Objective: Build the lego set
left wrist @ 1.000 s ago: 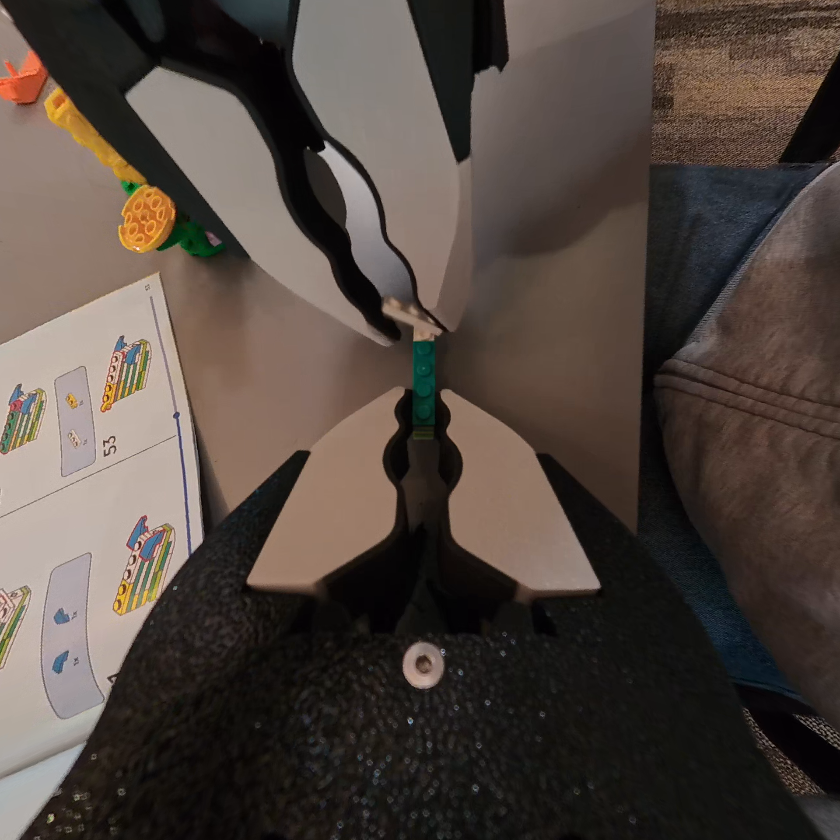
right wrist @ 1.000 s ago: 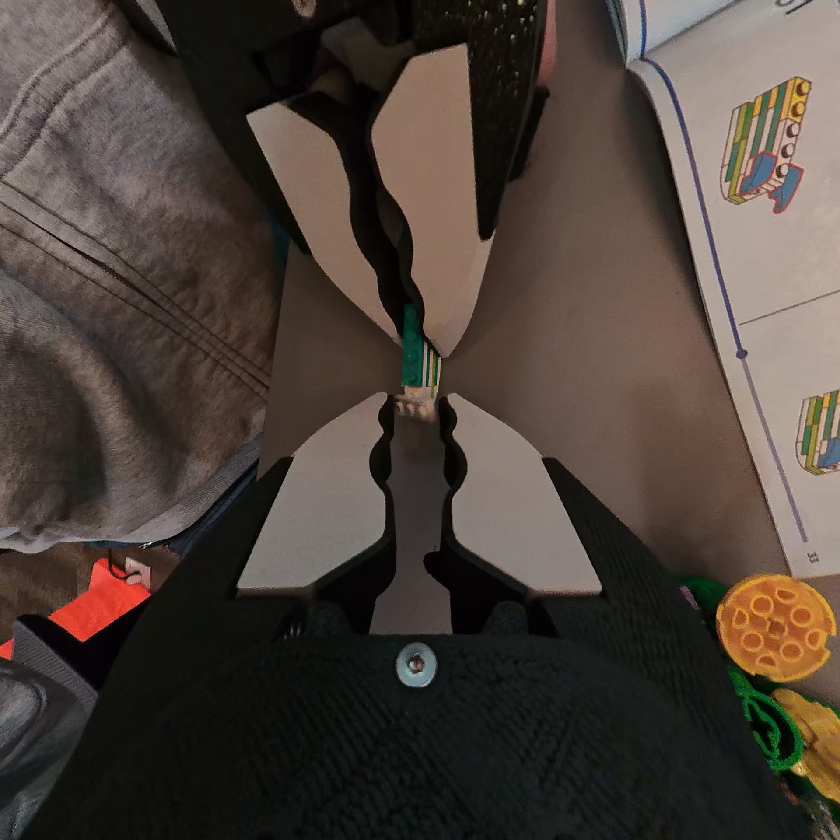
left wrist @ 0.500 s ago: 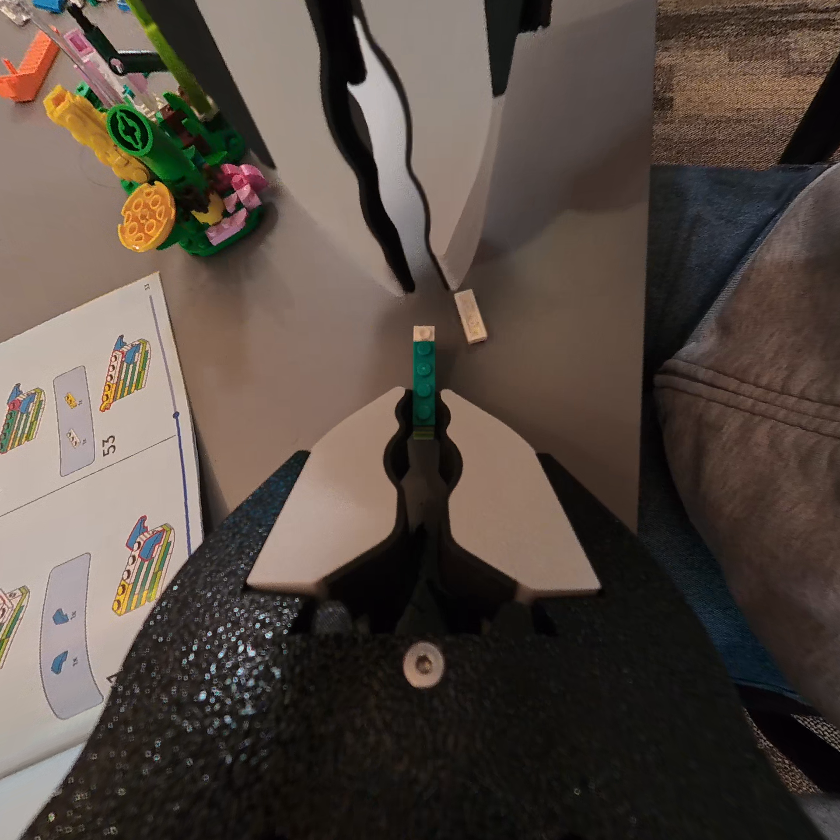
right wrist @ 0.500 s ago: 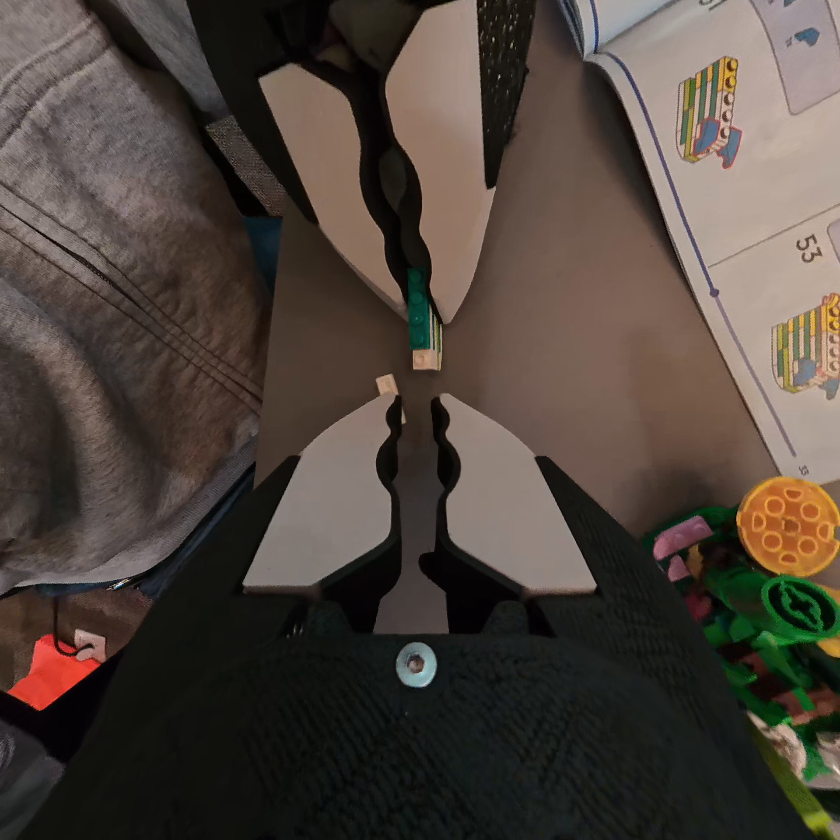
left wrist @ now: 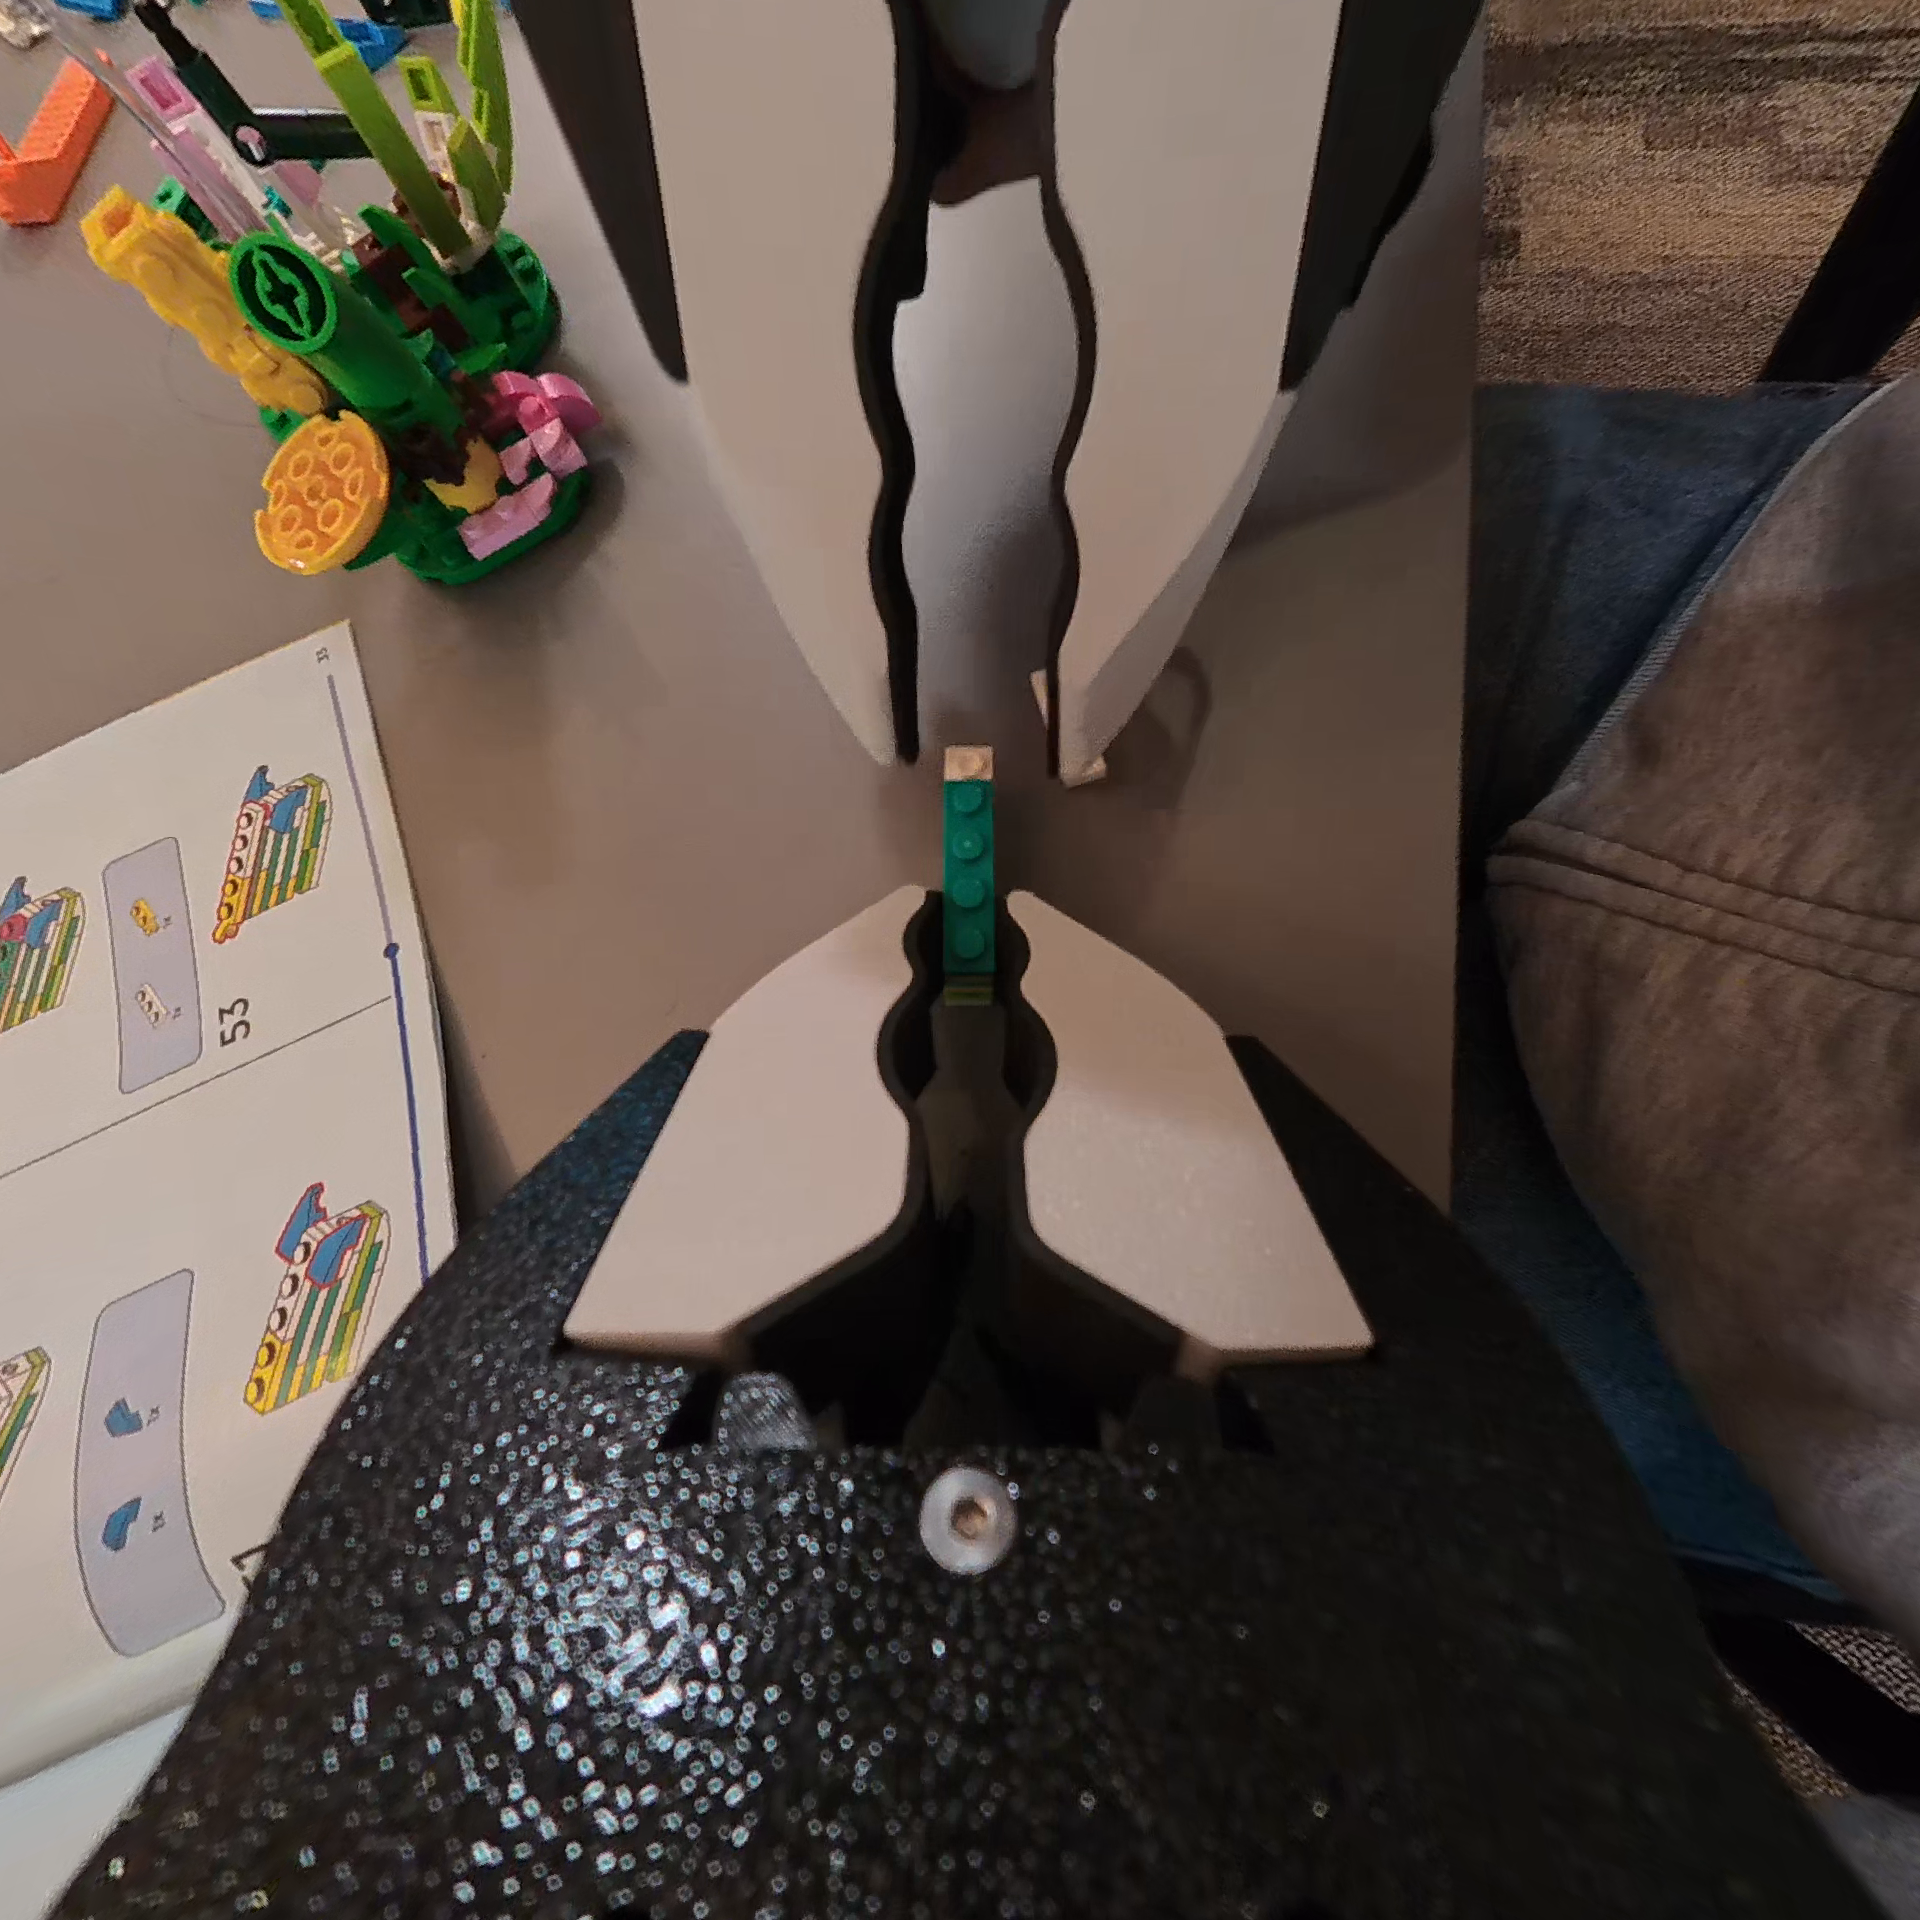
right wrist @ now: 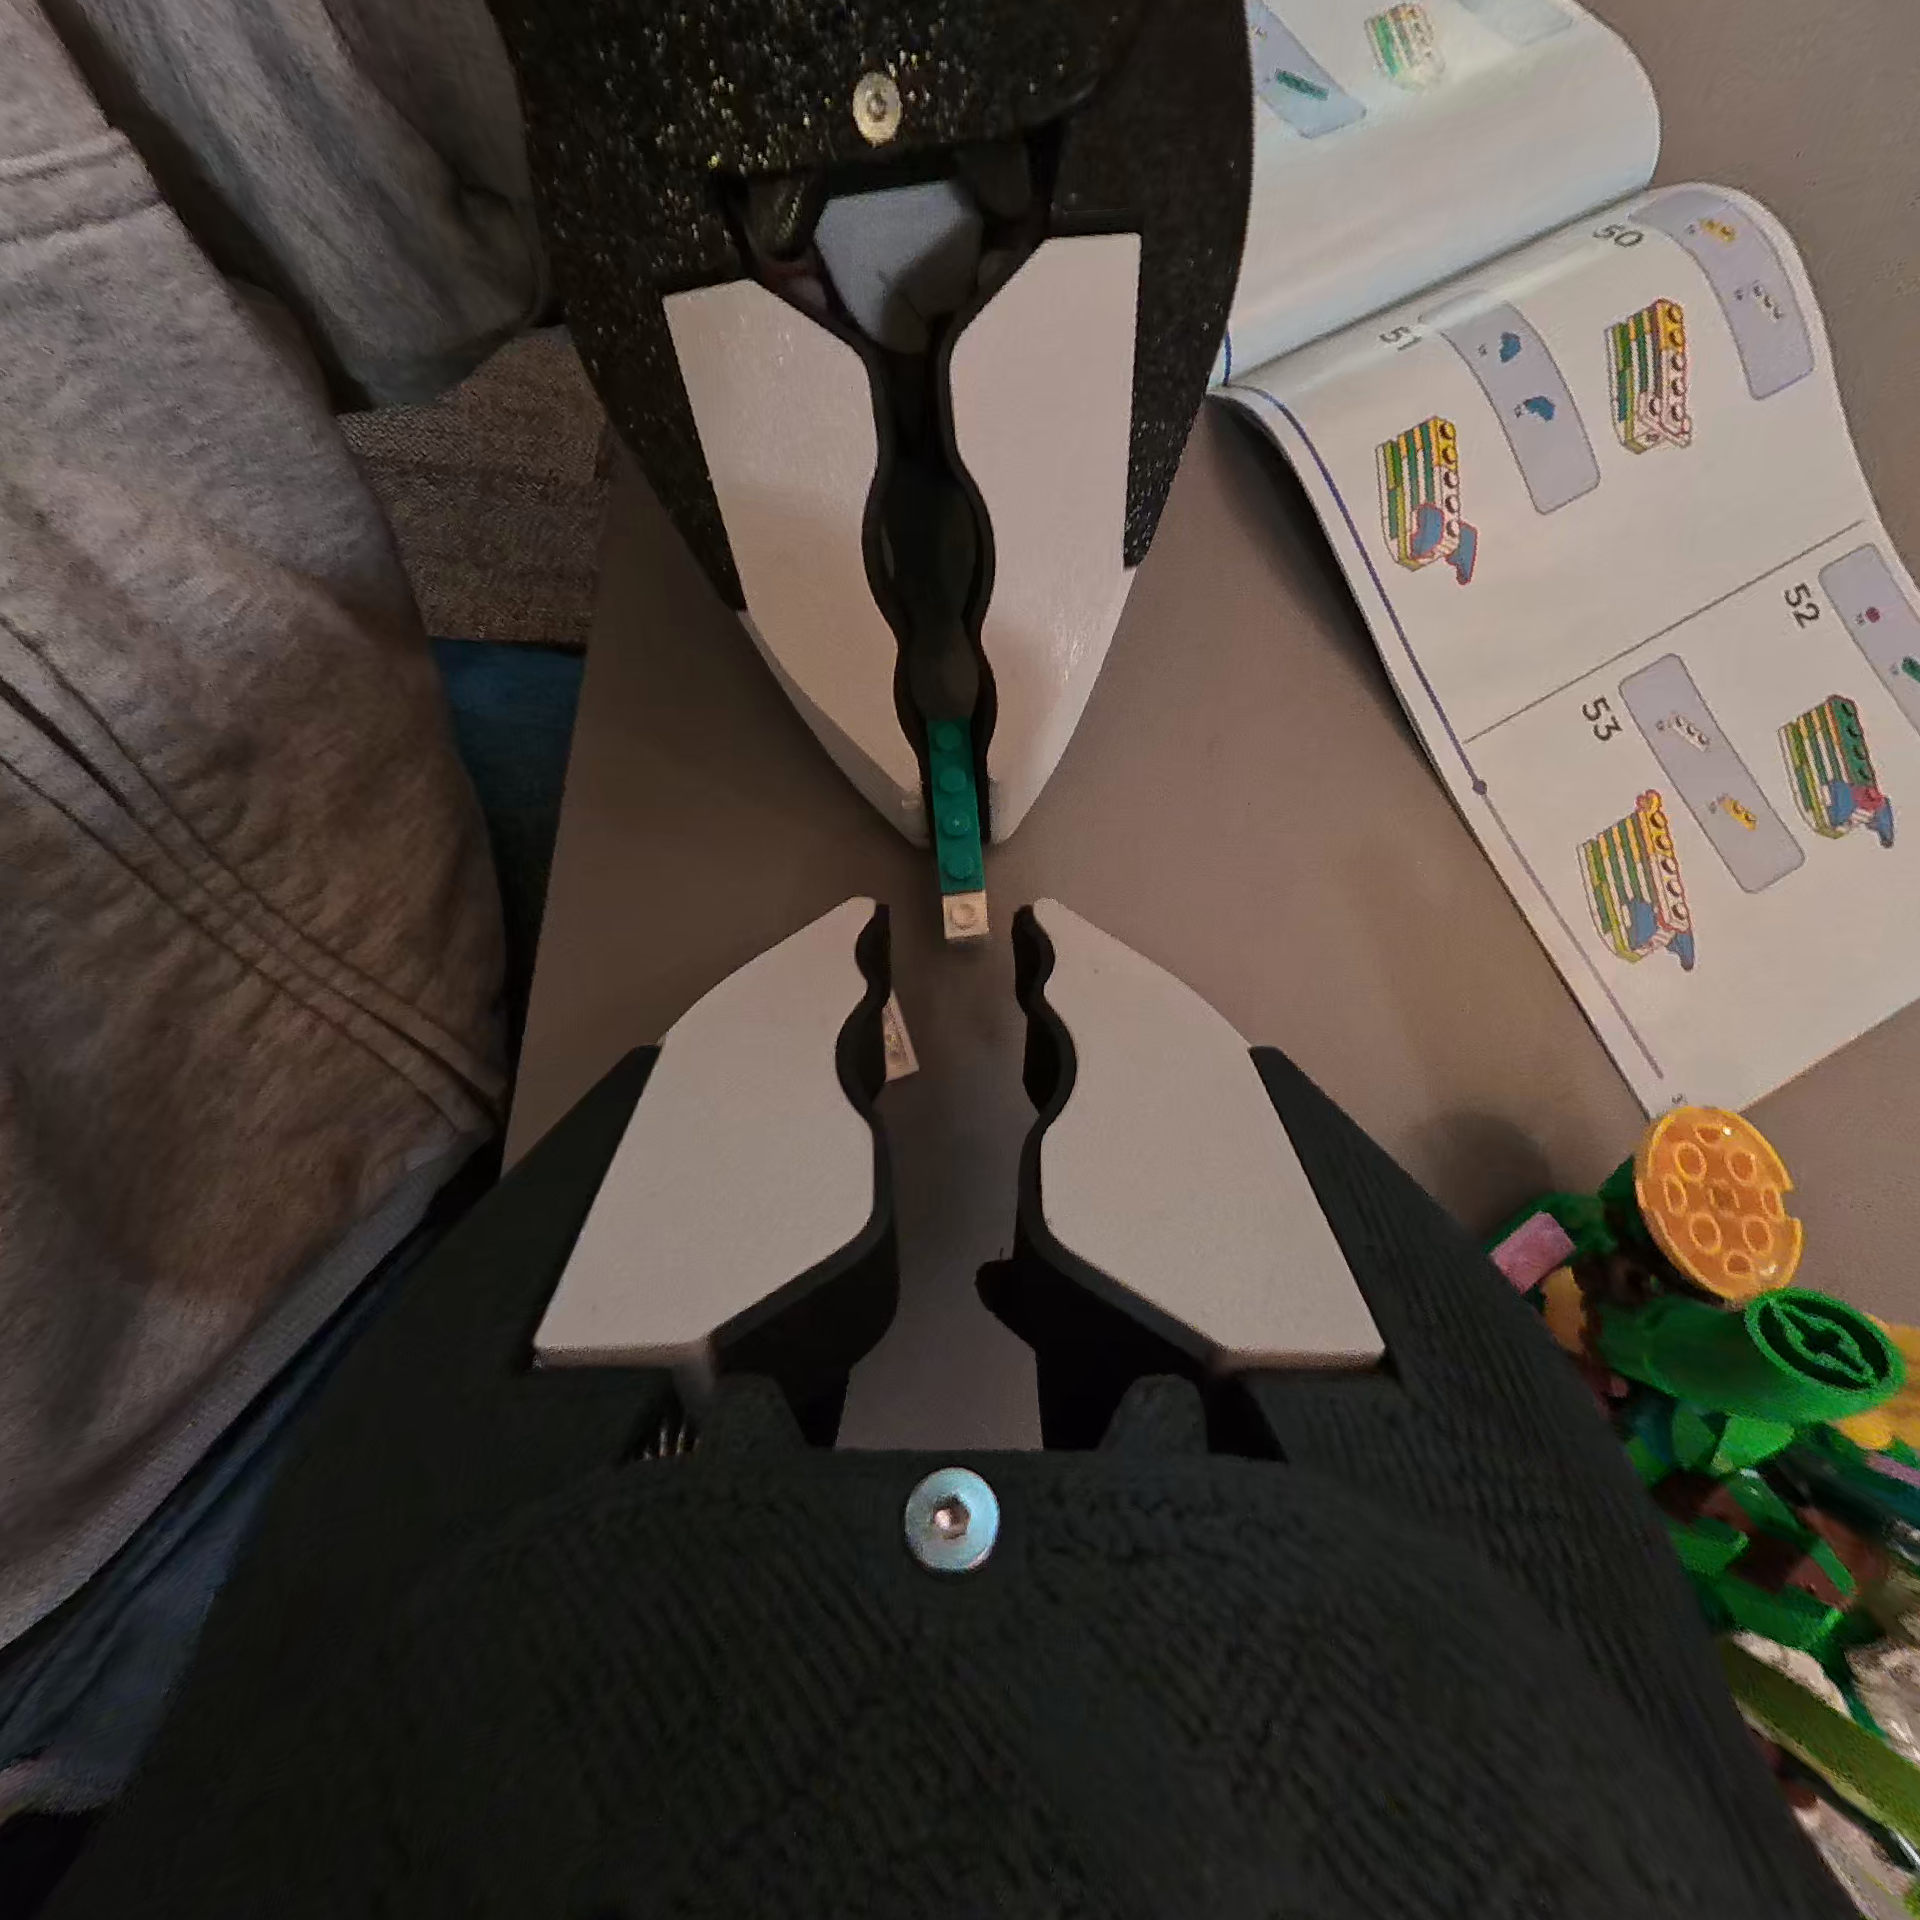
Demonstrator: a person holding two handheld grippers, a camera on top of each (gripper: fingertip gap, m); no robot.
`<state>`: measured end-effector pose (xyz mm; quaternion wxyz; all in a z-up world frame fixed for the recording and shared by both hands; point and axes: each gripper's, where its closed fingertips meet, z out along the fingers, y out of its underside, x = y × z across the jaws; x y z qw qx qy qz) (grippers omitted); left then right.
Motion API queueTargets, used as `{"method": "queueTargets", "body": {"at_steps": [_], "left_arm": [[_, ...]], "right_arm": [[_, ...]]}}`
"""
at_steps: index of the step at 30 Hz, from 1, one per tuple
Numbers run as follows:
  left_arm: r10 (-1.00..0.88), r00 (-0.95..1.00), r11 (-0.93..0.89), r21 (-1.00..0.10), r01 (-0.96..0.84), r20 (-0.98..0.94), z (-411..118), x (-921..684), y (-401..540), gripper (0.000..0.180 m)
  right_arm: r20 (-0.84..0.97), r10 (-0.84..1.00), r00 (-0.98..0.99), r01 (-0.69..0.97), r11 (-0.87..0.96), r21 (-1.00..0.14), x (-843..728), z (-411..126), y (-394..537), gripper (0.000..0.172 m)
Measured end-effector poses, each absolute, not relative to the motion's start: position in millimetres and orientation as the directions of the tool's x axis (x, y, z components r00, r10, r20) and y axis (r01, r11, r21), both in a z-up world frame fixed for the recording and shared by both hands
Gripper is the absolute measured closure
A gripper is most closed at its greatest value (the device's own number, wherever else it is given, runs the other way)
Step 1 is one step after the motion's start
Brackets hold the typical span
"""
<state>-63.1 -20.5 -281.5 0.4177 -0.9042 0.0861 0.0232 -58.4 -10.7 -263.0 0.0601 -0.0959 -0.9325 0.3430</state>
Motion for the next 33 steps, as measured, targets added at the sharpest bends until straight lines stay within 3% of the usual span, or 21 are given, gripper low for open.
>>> {"method": "queueTargets", "body": {"at_steps": [7,17,33], "left_arm": [[-0.142,0.983,-0.635,-0.752,-0.178,-0.113,-281.6,-62.2,-20.7,0.172],[-0.138,0.987,-0.641,-0.753,-0.153,-0.083,-282.2,-62.2,-20.8,0.172],[-0.137,0.987,-0.641,-0.753,-0.149,-0.078,-282.3,-62.1,-21.2,0.172]], "right_arm": [[0.055,0.210,-0.976,0.124,0.747,-0.653,-60.4,-267.4,-16.4,0.156],[0.094,0.240,-0.966,0.126,0.757,-0.642,-60.8,-265.8,-6.6,0.149],[-0.044,0.264,-0.964,0.222,0.697,-0.681,-61.7,-268.2,-15.2,0.164]]}}
